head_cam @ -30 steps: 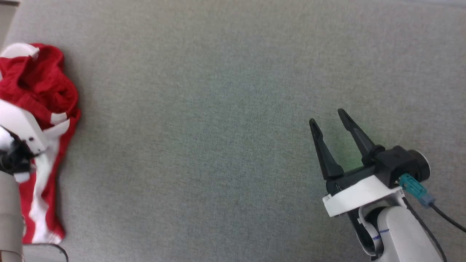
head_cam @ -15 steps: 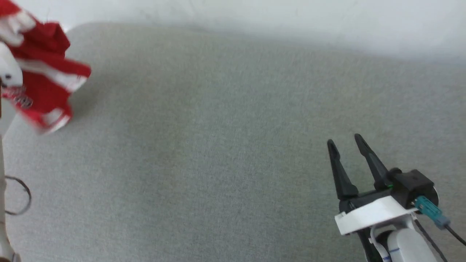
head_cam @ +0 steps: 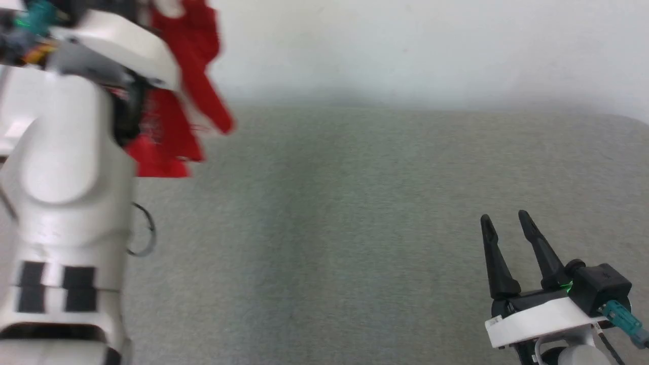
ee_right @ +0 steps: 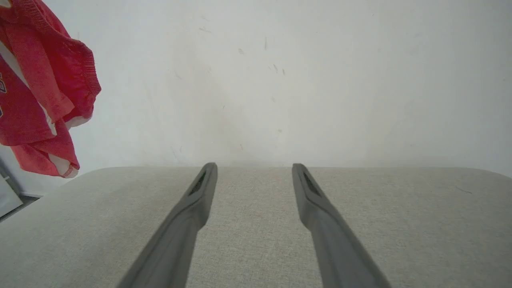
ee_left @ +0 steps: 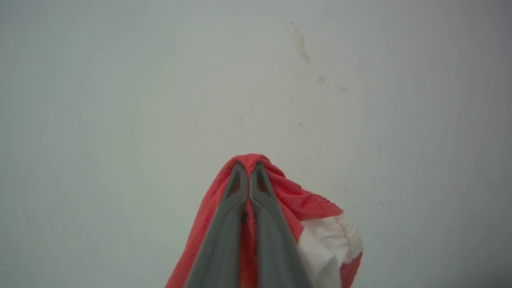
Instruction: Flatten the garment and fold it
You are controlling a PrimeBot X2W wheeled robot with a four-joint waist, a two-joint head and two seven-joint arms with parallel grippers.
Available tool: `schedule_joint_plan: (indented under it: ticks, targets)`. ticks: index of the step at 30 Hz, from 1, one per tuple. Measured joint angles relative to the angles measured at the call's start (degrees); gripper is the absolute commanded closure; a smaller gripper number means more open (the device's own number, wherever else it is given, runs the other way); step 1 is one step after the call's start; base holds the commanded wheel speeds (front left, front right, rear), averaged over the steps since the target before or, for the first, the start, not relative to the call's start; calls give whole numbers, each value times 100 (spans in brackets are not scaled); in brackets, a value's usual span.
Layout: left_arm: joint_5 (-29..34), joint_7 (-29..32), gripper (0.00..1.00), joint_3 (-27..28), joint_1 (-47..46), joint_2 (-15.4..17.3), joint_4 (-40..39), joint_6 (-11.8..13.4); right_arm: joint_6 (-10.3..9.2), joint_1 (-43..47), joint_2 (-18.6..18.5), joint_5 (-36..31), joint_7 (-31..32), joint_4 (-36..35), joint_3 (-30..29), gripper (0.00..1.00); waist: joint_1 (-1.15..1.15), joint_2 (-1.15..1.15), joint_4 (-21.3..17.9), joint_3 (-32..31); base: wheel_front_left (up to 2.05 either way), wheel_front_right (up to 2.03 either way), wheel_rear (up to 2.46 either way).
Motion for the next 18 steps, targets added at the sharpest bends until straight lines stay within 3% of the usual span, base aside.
schedule_joint_plan:
  ticks: [8, 18]
  targets:
    - [-428, 200, 100, -415, 1437, -1018, -814, 36, 0, 254, -1, 96, 44, -23, -77, 0, 0, 0, -762, -217, 0, 0, 0]
    - [-907, 442, 100, -631, 4636, -1248, -1122, 743, 0, 467, -3, 142, 92, -87, -74, 0, -1, 0, -1478, -367, 0, 0, 0]
